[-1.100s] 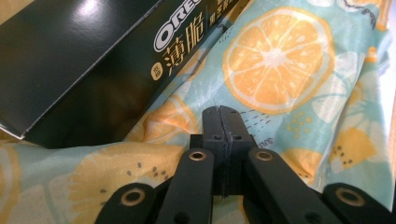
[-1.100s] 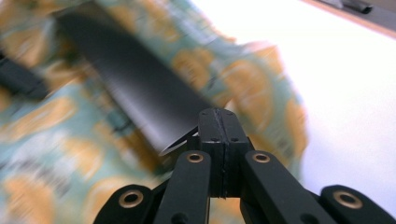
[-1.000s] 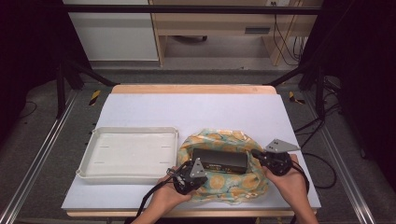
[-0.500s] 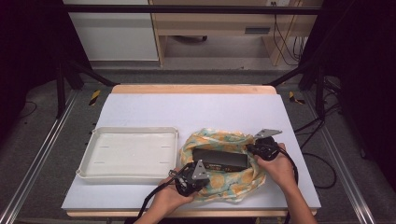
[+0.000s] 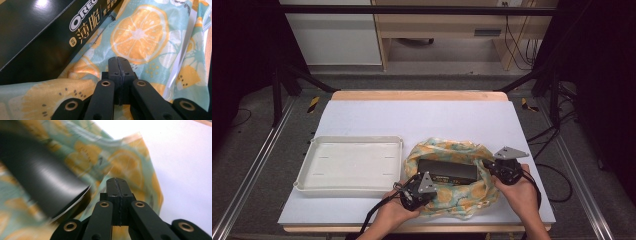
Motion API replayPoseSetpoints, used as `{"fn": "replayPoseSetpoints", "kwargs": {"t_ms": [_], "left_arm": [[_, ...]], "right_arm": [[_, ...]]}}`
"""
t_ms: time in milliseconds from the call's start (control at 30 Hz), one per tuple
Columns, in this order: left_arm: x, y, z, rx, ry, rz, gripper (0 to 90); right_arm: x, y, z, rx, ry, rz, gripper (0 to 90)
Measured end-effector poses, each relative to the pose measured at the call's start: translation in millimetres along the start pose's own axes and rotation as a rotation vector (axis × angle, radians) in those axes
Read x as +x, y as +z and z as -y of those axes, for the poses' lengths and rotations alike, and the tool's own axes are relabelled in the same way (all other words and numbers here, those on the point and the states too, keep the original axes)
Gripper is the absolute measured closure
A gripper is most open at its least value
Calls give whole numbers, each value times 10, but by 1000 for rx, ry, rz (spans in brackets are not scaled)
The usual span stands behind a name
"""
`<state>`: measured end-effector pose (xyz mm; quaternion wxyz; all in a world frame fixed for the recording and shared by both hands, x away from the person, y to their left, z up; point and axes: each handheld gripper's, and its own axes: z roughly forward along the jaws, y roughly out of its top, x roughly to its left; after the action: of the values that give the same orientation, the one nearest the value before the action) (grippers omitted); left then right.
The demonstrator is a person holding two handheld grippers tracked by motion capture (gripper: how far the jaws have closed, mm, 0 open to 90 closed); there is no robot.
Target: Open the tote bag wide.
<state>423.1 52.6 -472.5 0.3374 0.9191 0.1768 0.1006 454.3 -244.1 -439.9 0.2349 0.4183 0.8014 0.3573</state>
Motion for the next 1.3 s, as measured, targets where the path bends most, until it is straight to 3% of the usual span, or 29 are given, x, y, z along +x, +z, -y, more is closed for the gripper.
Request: {"fn": "replayPoseSetpoints", "kwargs": {"t_ms": [133,200,333,600,800,933,1000,1033,1167,1300], "left_arm": [[0,-1,1,0,0,-1,900],[-1,-2,2,0,2,-1,900],[-1,-12,7,4,0,-3,900],[45,-89,8,-14,-21,-1,900],[122,-335,-84,-75,-37,-14,900],[264,-548,-199,-126,-52,-77,900],[352,-602,-248,-131,-75,-83,900],[401,-614,-270,-138,-70,-115,900],[612,-602,-351,-123,-92,-174,900],[756,-506,-351,-92,-118,-219,900]], "right_arm": [[164,-129,172,11,9,-34,900],[218,-122,267,34,-6,-38,900],[244,-53,410,72,15,-56,900],[217,0,460,111,3,-69,900],[239,-112,416,57,-2,-59,900],[329,-243,375,25,-32,-56,900],[379,-298,357,12,-40,-58,900],[420,-337,340,3,-41,-64,900],[570,-390,275,-34,-64,-100,900],[757,-318,216,-36,-104,-148,900]]}}
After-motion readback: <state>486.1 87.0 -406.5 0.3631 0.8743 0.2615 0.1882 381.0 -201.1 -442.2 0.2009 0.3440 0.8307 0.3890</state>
